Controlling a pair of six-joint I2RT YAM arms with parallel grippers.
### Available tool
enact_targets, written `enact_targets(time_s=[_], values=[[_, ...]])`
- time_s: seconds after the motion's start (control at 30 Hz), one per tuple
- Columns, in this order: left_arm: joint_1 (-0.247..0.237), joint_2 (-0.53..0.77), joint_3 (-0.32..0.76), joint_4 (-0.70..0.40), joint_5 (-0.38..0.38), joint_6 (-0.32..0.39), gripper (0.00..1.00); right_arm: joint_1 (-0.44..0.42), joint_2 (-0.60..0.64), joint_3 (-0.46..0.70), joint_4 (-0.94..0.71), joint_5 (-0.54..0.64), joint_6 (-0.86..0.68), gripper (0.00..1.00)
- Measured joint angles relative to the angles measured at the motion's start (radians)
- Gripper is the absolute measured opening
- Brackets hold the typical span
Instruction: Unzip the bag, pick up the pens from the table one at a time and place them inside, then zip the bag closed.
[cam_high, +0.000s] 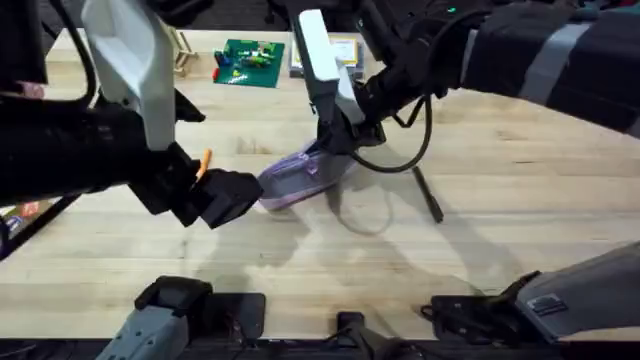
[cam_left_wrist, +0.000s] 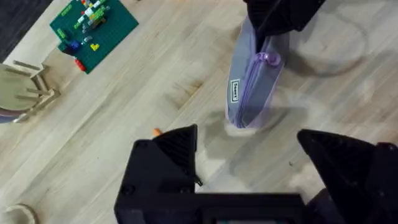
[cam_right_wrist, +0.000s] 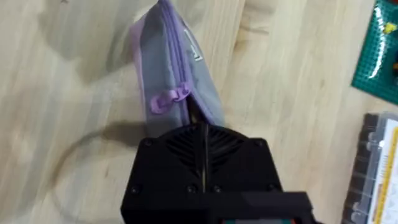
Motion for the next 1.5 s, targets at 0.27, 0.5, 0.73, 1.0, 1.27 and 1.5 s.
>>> enact_targets(time_s=[0.27,0.5,0.73,1.0,1.27,1.5], values=[[0.000,0.000,0.000,0.000,0.000,0.000,0.993,0.007,0.032,0.000,0.030,-0.056,-0.002,0.029],[0.000,0.000,0.000,0.000,0.000,0.000,0.993,0.026,0.078,0.000,0.030,-0.084,-0.003,0.030],[0.000,0.000,0.000,0.000,0.000,0.000,0.993,0.026,0.078,0.002,0.029,-0.083,-0.002,0.108],[0.000,0.000,0.000,0.000,0.000,0.000,0.993,0.022,0.078,0.014,0.029,-0.077,-0.011,0.993],[0.000,0.000,0.000,0.000,0.000,0.000,0.994,0.024,0.078,0.014,0.028,-0.076,-0.014,0.996],[0.000,0.000,0.000,0.000,0.000,0.000,0.993,0.024,0.075,0.014,0.038,-0.071,-0.014,0.997]])
